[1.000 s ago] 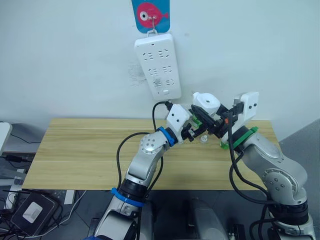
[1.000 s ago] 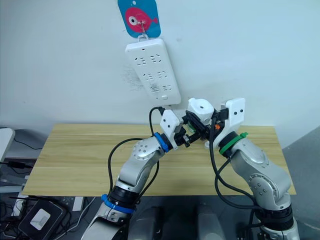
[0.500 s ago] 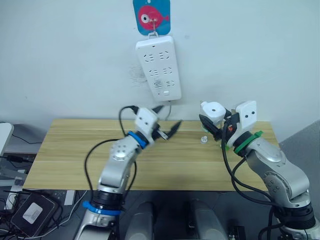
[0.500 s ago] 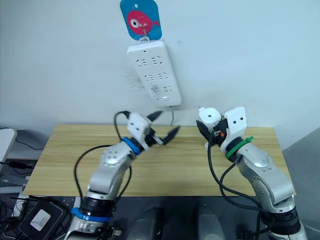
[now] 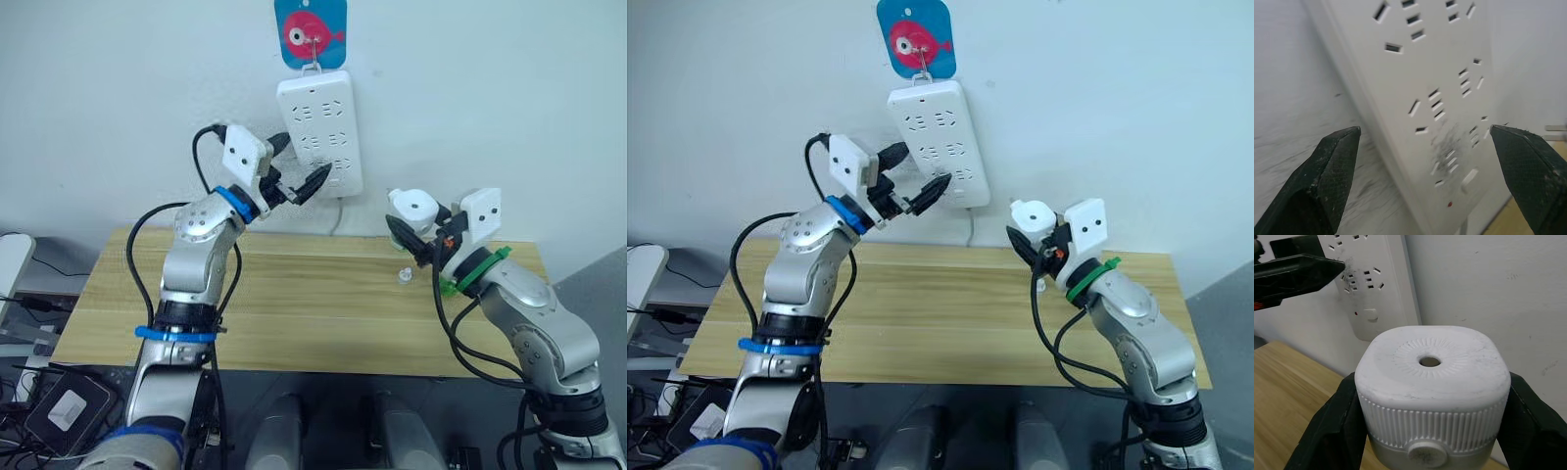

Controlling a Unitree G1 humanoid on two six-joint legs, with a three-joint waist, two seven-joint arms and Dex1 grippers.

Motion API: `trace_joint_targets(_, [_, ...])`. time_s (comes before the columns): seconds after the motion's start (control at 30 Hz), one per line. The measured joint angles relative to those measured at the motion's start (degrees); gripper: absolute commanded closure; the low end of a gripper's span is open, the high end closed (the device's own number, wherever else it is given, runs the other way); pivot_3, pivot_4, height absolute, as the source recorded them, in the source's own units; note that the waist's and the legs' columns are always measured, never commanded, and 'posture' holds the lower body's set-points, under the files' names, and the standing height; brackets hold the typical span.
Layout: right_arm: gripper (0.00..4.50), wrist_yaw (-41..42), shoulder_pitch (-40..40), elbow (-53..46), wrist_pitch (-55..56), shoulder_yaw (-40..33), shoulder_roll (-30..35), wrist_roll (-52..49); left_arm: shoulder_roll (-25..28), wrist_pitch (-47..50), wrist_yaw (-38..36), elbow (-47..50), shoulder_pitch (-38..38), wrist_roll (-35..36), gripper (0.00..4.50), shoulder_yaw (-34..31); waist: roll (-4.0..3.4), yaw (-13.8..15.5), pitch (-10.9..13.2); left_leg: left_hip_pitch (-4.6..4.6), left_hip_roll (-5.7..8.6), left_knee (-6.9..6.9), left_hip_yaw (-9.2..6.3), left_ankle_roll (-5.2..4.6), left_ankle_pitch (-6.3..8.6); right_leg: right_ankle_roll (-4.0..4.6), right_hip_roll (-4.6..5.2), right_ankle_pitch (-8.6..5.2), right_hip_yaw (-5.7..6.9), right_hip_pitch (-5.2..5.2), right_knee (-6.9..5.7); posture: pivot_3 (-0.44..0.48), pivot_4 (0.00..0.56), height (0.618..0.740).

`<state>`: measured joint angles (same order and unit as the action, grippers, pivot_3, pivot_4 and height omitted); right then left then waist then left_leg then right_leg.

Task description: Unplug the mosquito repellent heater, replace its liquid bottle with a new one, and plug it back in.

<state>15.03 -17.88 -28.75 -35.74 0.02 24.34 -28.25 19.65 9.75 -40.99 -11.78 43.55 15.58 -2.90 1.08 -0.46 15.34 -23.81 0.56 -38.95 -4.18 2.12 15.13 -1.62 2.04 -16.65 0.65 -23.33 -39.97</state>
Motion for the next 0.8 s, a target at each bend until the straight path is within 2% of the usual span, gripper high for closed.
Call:
trace_joint_targets(0.17, [1.47,-0.07,0.09,-0.41,-0.94,-0.17,-0.20,-0.02,2.19,1.58,-7.62,-6.88,4.79,3.17,0.00,-0.39,0.00,-0.12,0.00,-0.01,0.00,-0.01,0.00,0.01,-0.01,0.00,0.00,0.00,0.00,-0.02,-0.02,-0.004,0.205,0.740])
trace_joint_targets(0.2, [1.47,-0.15,0.34,-0.86,-1.13,-0.26,-0.36,-0.03,3.13,3.19,-10.41,-7.83,5.72,4.44,0.18,-0.34,0.00,-0.22,0.00,-0.03,0.00,-0.01,0.00,0.01,-0.01,0.00,0.00,0.00,0.00,-0.02,-0.01,-0.025,0.205,0.740])
trace_joint_targets(0.27, [1.47,-0.22,0.58,-1.66,-1.37,-0.35,-0.60,-0.03,5.33,6.18,-15.18,-8.99,7.07,6.21,0.59,-0.25,0.00,-0.54,0.00,-0.03,0.01,-0.01,-0.01,0.01,-0.01,0.00,-0.01,0.00,0.00,-0.02,-0.01,-0.025,0.205,0.740])
trace_joint_targets(0.33, [1.47,-0.36,0.60,-2.36,-1.69,-0.56,-0.83,-0.01,7.24,8.90,-18.92,-9.90,8.45,7.34,1.21,-0.26,0.00,-0.83,0.00,-0.03,0.01,0.00,-0.03,0.01,-0.01,0.00,-0.01,0.00,0.01,-0.02,-0.01,-0.025,0.205,0.740])
trace_joint_targets(0.57, [1.47,-0.30,-0.14,-2.51,-2.60,-0.54,-1.80,0.00,7.32,8.95,-22.79,-15.46,11.60,7.45,3.22,-0.56,0.00,-0.94,0.00,-0.05,0.06,-0.01,-0.06,0.01,-0.01,0.00,0.00,0.00,0.02,-0.02,-0.01,-0.032,0.206,0.740])
trace_joint_targets(0.8, [1.47,1.28,-5.11,-2.33,-4.02,0.16,-1.90,-0.12,6.36,10.04,-25.39,-19.26,13.61,7.57,3.22,-0.96,0.00,-0.93,0.00,-0.08,0.17,-0.05,-0.13,0.01,-0.01,0.00,0.00,0.00,0.02,-0.02,-0.04,-0.040,0.206,0.740])
